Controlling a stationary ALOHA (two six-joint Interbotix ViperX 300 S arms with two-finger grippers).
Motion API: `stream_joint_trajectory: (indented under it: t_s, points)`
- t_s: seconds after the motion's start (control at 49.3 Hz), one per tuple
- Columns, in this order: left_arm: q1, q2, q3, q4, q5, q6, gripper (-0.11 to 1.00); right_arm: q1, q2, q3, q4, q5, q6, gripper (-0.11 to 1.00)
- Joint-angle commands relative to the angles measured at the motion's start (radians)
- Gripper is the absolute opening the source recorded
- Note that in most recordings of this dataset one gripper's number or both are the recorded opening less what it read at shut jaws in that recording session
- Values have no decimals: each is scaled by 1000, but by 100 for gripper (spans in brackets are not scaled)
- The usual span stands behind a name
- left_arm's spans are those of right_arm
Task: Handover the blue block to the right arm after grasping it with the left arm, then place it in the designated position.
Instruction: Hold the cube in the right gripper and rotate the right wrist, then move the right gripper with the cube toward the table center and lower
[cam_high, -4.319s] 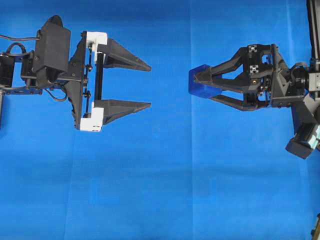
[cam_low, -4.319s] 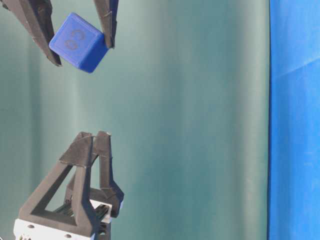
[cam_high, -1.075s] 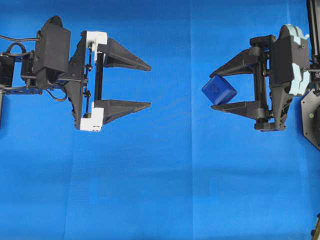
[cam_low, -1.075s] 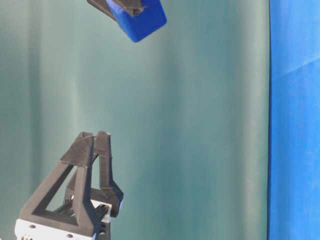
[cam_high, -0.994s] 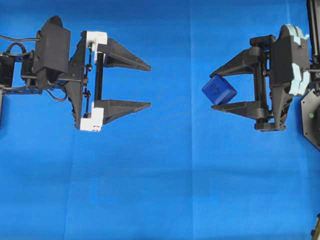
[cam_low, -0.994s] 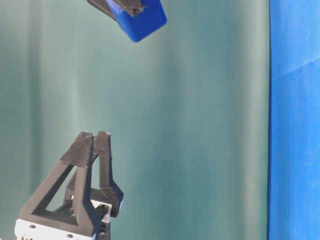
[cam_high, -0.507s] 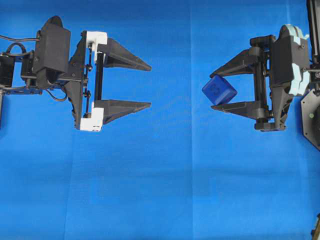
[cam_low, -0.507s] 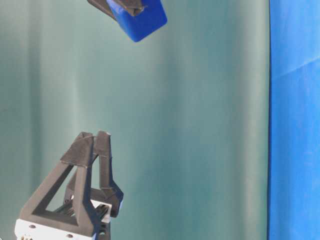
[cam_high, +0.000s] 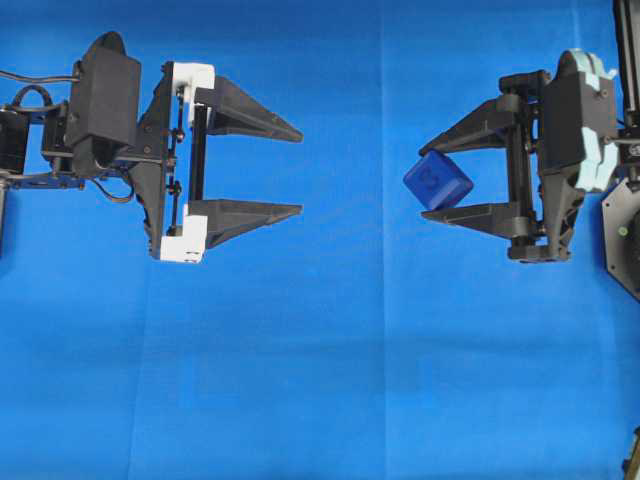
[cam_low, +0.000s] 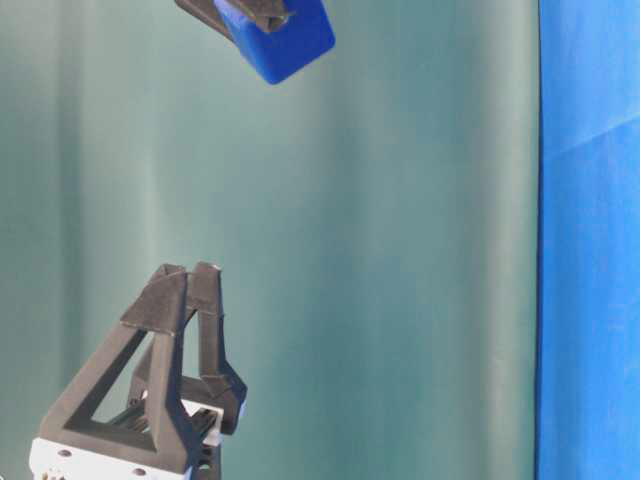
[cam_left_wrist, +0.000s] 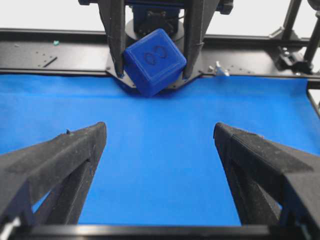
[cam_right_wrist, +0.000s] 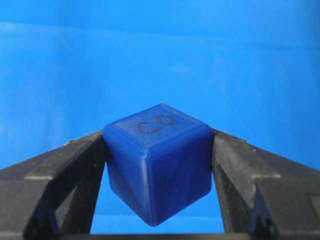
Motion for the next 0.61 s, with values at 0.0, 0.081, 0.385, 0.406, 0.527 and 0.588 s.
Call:
stream_joint_trajectory:
  t_s: [0.0,0.081,0.385,0.406,0.527,0.588]
  points:
    - [0,-20,-18,0,-5,2,93,0,15,-26,0,-11,2,54]
    - [0,-20,-18,0,-5,2,93,0,41,-26,0,-29,2,54]
    - [2,-20,-17,2,-5,2,93,0,216,-31,0,-164,2,54]
    - [2,-20,-17,0,-5,2,93,0,229,-32,2,-173,2,54]
    - [0,-20,-17,2,-5,2,93,0,305,-38,3,-233,2,54]
    - [0,-20,-15,2,-5,2,93,0,347,-38,3,-268,2,54]
